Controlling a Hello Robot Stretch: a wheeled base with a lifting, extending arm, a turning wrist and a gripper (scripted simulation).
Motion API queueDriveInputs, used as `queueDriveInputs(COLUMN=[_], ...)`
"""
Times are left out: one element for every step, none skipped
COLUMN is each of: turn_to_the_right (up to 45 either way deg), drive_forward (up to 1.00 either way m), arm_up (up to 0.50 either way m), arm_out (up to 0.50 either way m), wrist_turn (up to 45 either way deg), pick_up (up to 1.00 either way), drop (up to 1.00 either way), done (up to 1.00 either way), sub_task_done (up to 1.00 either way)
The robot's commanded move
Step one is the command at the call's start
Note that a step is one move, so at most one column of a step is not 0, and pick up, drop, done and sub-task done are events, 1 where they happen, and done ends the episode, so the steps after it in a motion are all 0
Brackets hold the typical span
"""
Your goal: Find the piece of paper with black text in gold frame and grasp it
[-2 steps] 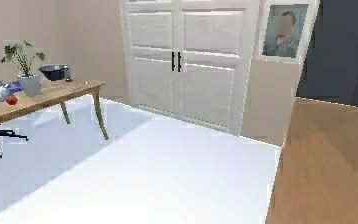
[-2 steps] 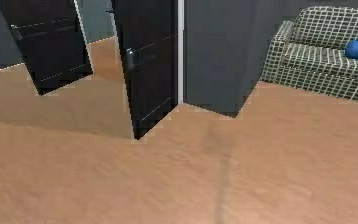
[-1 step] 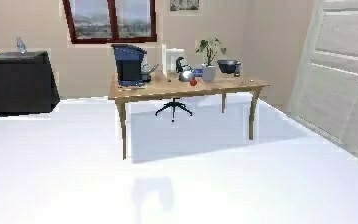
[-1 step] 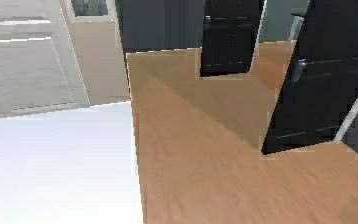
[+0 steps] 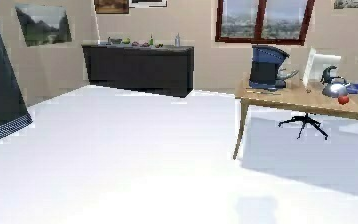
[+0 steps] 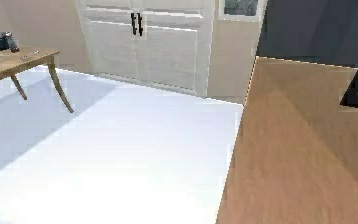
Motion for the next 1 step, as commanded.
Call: queueDriveInputs(turn_to_the_right=[0.0], drive_forward=[1.0], arm_up=[0.0], arm_out=[0.0], wrist_turn=[0.0], pick_up=[0.0], drop=[0.0], done=[0.0], sub_task_done=[0.0])
